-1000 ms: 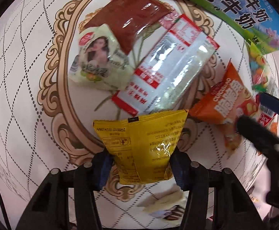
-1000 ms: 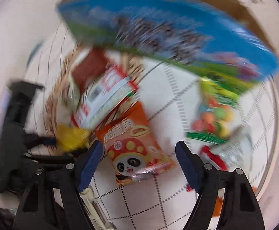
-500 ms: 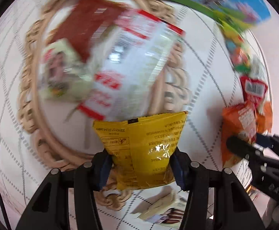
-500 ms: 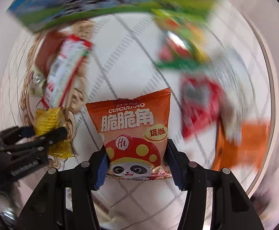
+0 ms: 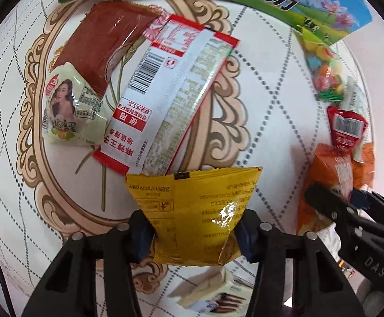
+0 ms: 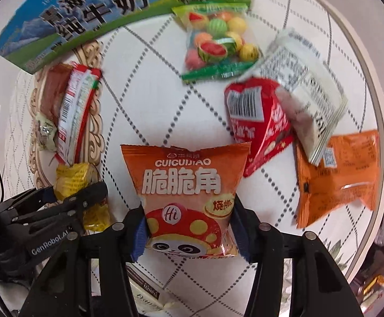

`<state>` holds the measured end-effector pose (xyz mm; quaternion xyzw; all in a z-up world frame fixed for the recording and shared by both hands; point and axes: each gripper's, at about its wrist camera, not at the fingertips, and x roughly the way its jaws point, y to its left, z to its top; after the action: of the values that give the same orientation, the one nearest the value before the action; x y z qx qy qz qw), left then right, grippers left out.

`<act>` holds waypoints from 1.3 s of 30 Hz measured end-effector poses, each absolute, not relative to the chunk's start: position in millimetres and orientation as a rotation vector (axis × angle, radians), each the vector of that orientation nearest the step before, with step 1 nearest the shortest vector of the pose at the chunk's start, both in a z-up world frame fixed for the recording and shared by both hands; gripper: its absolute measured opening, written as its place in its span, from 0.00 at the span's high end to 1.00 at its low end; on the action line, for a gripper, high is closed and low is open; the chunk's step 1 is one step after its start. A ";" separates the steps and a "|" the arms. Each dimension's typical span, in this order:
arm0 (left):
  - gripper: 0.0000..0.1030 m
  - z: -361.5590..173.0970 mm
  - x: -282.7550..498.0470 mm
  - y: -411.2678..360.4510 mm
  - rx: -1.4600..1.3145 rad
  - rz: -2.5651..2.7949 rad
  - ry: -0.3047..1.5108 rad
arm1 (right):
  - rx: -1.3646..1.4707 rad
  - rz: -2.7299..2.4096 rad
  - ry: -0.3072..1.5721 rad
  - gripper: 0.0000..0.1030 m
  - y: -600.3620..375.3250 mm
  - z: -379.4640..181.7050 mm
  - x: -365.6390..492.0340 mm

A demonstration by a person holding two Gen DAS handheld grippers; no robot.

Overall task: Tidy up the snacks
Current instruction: 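Carry both bags into the cardboard box and open both tools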

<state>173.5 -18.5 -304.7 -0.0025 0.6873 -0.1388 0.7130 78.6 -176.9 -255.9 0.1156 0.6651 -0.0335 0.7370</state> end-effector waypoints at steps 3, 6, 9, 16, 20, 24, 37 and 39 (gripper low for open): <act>0.54 -273.5 173.3 -24.0 -0.030 -0.334 1.494 | 0.293 -0.037 1.424 0.48 -182.1 -238.1 82.3; 0.54 -240.4 180.7 -26.7 -0.041 -0.360 1.450 | 0.311 0.003 1.377 0.48 -187.1 -213.7 89.1; 0.54 -190.6 193.0 -32.7 -0.063 -0.405 1.378 | 0.357 0.048 1.330 0.48 -192.5 -186.3 97.5; 0.54 -74.1 268.1 -49.1 -0.089 -0.489 1.224 | 0.389 0.156 1.154 0.48 -213.3 -92.7 154.4; 0.53 -49.5 336.6 -54.9 -0.009 -0.403 1.167 | 0.282 0.121 1.099 0.48 -227.2 -68.5 219.3; 0.53 -65.9 413.0 -54.3 0.058 -0.304 1.206 | 0.193 0.065 1.128 0.48 -233.4 -81.0 292.4; 0.48 -158.8 530.2 -35.0 0.168 -0.103 1.401 | 0.093 -0.038 1.289 0.48 -249.3 -158.2 436.1; 0.16 -168.9 534.1 -36.3 0.194 -0.080 1.407 | 0.075 -0.050 1.327 0.46 -245.0 -170.1 446.5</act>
<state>534.1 -36.3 -168.9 0.0890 0.6458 -0.0369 0.7574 446.5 -245.0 -170.1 0.0350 0.6158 -0.0232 0.7868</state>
